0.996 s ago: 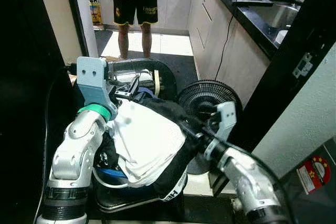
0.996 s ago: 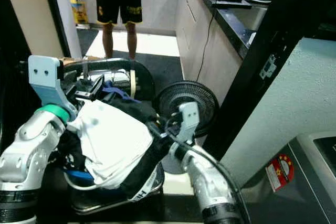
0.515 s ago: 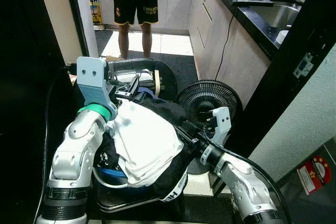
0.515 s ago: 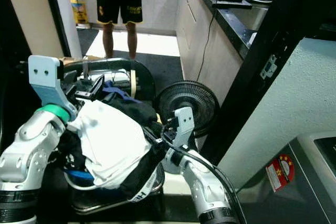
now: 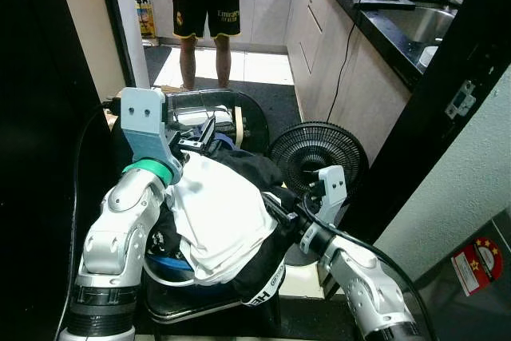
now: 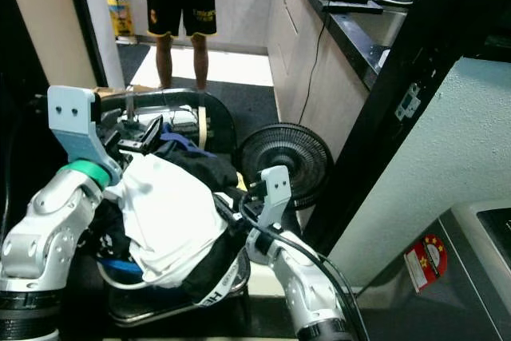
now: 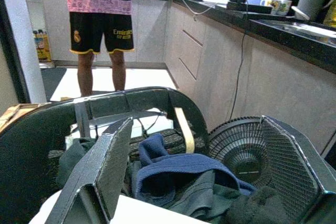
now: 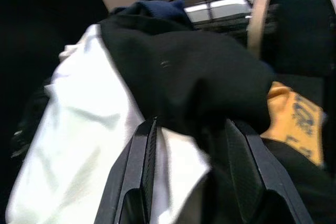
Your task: Clothes washing
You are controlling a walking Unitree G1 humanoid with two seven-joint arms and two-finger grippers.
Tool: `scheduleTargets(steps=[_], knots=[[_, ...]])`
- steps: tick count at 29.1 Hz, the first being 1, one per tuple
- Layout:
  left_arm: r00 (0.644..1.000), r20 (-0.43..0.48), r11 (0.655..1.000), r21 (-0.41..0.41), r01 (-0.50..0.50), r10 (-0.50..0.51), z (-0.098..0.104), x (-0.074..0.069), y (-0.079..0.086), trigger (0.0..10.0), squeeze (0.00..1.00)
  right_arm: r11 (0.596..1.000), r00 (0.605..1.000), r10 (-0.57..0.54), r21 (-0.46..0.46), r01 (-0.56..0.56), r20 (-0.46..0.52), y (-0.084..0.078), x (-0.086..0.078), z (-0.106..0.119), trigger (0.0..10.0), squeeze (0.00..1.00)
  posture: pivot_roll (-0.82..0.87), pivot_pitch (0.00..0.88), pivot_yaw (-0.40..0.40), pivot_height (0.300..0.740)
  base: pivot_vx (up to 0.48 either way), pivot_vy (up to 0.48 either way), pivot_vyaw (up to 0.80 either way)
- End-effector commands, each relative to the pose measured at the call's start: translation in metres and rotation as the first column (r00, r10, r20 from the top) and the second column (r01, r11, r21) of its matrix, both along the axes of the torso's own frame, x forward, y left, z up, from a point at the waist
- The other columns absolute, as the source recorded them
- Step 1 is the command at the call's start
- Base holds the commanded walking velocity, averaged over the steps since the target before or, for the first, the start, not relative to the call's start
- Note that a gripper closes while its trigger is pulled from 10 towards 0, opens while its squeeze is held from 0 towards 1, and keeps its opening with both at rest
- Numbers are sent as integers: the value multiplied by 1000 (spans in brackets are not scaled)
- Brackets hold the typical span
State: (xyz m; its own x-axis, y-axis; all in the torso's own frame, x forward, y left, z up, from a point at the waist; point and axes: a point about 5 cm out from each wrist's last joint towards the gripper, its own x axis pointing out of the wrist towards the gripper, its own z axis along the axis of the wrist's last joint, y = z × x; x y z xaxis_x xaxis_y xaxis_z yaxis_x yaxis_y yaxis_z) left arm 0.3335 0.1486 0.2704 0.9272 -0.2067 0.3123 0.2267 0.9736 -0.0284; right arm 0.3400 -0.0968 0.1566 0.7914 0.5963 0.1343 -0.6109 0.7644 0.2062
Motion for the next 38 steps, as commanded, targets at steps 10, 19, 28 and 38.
scheduleTargets(steps=[10,19,28,38], knots=[[1000,-21,1000,2,21,-20,-4,-2,-3,10000,0,999,998,-44,2,44,-36,0,7,-5,10000,1000,-9,114,-36,740,0,0,0],[999,-22,1000,0,30,-30,-4,-2,-5,10000,0,999,997,-53,-13,53,-50,1,10,-10,10000,0,-12,106,-33,740,0,0,0],[999,-24,999,1,38,-38,-4,-2,-8,10000,0,997,994,-74,-8,74,-84,4,11,-17,9843,0,-8,106,-34,740,0,0,0],[999,-23,1000,-1,30,-30,-4,-2,-7,10000,0,996,993,-87,15,89,-81,2,15,-14,0,0,-7,109,-35,740,0,0,0]])
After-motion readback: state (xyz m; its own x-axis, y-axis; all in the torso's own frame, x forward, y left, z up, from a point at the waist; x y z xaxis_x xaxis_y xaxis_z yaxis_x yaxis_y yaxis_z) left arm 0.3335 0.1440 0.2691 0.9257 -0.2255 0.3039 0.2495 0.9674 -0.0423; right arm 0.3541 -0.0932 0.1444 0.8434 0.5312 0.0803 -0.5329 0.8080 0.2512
